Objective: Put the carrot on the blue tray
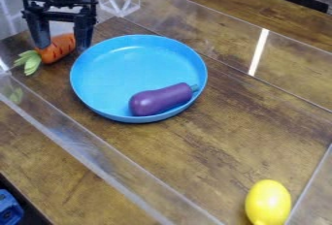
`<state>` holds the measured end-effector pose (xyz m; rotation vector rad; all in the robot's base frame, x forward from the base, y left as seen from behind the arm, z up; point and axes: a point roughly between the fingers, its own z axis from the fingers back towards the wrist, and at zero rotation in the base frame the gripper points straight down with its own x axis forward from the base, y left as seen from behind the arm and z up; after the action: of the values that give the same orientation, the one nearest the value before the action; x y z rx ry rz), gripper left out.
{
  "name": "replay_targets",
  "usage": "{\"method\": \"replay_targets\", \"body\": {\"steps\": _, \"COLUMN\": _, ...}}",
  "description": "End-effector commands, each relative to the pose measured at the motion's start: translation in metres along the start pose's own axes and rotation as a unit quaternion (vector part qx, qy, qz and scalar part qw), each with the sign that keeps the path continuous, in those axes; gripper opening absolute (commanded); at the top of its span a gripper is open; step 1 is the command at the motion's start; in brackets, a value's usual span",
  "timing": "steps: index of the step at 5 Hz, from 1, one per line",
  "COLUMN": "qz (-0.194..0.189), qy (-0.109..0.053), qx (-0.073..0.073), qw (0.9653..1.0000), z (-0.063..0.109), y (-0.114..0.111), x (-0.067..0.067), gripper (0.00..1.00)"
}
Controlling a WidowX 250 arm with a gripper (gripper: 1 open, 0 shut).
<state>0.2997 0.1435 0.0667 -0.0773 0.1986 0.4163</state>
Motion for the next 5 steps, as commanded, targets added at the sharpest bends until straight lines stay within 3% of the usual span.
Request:
{"method": "replay_targets", "body": {"steps": 1, "qz": -0.018, "qy": -0.03, "qx": 0.005, "qw": 0.9994, "z": 0.018, "y": 0.004, "x": 0.005, "gripper": 1.0}}
{"method": "replay_targets", "body": {"steps": 2, "qz": -0.034, "qy": -0.032, "qx": 0.009, "qw": 0.9989, "z": 0.02, "y": 0.01, "x": 0.006, "gripper": 1.0}}
{"method": "replay_targets", "body": {"steps": 5, "qz": -0.026, "qy": -0.036, "qx": 0.01, "qw": 0.999, "z": 0.01, "y": 0.024, "x": 0.028, "gripper": 1.0}}
